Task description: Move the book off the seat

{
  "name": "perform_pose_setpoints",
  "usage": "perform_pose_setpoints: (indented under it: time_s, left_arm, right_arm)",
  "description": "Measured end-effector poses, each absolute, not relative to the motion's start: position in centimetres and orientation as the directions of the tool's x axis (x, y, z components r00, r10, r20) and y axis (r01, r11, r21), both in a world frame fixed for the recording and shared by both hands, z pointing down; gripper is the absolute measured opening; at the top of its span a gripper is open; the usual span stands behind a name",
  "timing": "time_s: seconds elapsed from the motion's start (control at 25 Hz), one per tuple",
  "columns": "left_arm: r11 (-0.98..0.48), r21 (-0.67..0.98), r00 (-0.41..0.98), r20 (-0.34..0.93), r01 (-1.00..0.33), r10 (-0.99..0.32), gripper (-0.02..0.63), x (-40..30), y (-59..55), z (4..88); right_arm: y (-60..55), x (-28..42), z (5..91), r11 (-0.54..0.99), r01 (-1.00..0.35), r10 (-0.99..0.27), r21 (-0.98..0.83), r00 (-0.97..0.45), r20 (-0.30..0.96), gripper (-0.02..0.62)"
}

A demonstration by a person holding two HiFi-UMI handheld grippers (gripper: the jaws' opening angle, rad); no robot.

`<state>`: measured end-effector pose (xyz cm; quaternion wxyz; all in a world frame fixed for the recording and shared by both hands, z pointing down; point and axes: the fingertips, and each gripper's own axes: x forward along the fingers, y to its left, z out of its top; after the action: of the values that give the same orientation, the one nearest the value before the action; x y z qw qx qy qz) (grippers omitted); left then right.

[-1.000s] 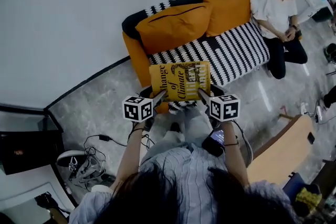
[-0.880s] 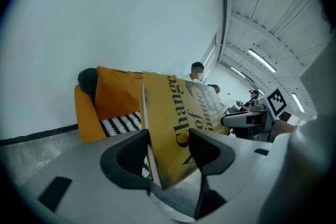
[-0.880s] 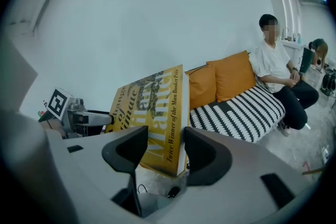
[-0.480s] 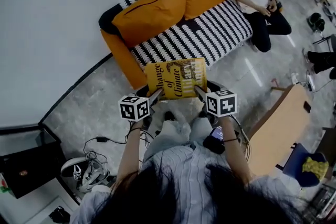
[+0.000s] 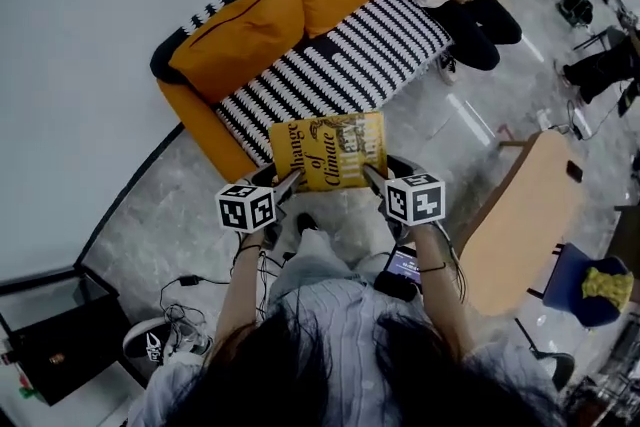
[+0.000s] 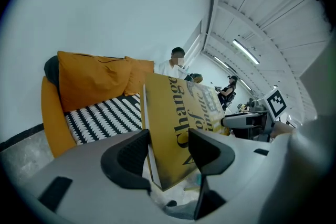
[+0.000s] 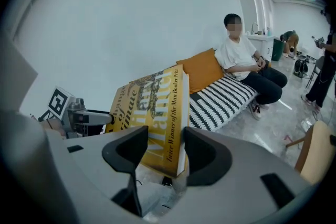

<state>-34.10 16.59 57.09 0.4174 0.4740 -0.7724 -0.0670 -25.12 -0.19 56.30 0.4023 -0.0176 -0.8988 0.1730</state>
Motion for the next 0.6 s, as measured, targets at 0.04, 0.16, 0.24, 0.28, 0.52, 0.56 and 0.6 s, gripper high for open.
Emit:
perform_pose_setpoints:
  time_s: [0.04,0.16,0.24,0.28,0.52,0.56,0.6]
  left_arm:
    - [0.531,0.503,-0.187,0.582,-0.682,-0.792,0.245,-33.3,15.5,57.2]
    - [0.497,0.51,-0.136,0.589,-0.702,-0.797,0.245,-30.2,12.7,57.4]
    - [0.47,0.507,-0.106,0.59,-0.722,-0.801,0.245,-28.2,10.3,57.3]
    - [0.453,0.507,-0.09,0.589,-0.733,-0.803,0.245,-27.1,8.8,57.3]
    - [0.351,0.506,0.027,0.598,-0.788,-0.801,0.245,-19.5,0.8,58.1]
    - [0.334,0.505,0.044,0.599,-0.796,-0.8,0.245,-18.2,-0.4,58.1]
    - [0.317,0.505,0.061,0.599,-0.803,-0.799,0.245,-16.9,-1.4,58.2]
  right_arm:
    - [-1.1,-24.1,56.2,0.94,-0.121,0.156,-0.318,-0.678,0.719,0.23]
    - [-3.5,-20.1,56.2,0.934,-0.171,0.118,-0.314,-0.682,0.722,0.23]
    - [-5.4,-17.4,56.2,0.925,-0.208,0.093,-0.318,-0.688,0.72,0.229]
    - [-6.5,-15.9,56.2,0.921,-0.228,0.078,-0.317,-0.69,0.72,0.229]
    - [-12.7,-6.1,57.2,0.868,-0.368,-0.012,-0.332,-0.684,0.729,0.227]
    - [-13.5,-4.5,57.3,0.857,-0.39,-0.027,-0.335,-0.684,0.729,0.227]
    - [-14.2,-2.9,57.4,0.847,-0.411,-0.042,-0.337,-0.684,0.728,0.226]
